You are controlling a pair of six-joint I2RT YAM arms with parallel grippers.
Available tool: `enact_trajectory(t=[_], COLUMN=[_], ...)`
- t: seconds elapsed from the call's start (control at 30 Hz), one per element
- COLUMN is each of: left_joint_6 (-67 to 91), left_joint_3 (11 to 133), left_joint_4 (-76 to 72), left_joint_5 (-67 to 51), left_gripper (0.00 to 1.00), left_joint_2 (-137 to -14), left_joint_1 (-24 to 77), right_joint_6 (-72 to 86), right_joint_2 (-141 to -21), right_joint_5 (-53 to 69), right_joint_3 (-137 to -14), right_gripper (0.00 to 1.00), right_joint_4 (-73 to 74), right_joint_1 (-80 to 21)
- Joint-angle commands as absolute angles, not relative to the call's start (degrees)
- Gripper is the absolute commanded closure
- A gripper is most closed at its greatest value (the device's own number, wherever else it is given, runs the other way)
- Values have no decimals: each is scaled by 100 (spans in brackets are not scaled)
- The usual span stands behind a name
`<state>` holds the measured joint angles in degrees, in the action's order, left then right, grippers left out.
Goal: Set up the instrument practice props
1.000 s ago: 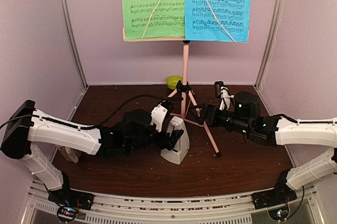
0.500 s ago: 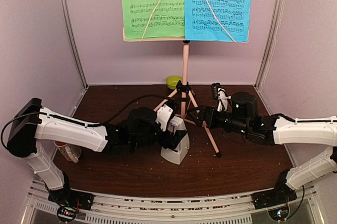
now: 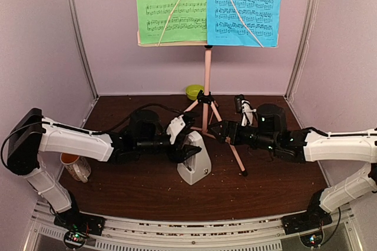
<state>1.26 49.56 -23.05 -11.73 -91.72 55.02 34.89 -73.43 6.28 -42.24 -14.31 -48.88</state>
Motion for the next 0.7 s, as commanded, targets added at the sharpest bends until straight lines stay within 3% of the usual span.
enact_trajectory(t=[0.0, 0.27, 0.67], left_joint_6=[-940, -300, 1015], left_joint_3=[4946, 4204, 4283], left_joint_4=[-2350, -2981, -3674], left_joint_5=[-2091, -1410, -985], left_gripper=[33, 21, 34], left_joint_2=[-8966, -8409, -8656], left_joint_1=[5464, 5432, 5432], right_joint_6=[3497, 3498, 3667], right_joint_2=[-7423, -7641, -8114], right_joint_5=[758, 934, 1388], right_joint_3=[-4421, -4555, -4642], right_gripper=[5, 7, 14], right_joint_4=[-1461, -1476, -1970], right_joint_1=[-4904, -4935, -4961])
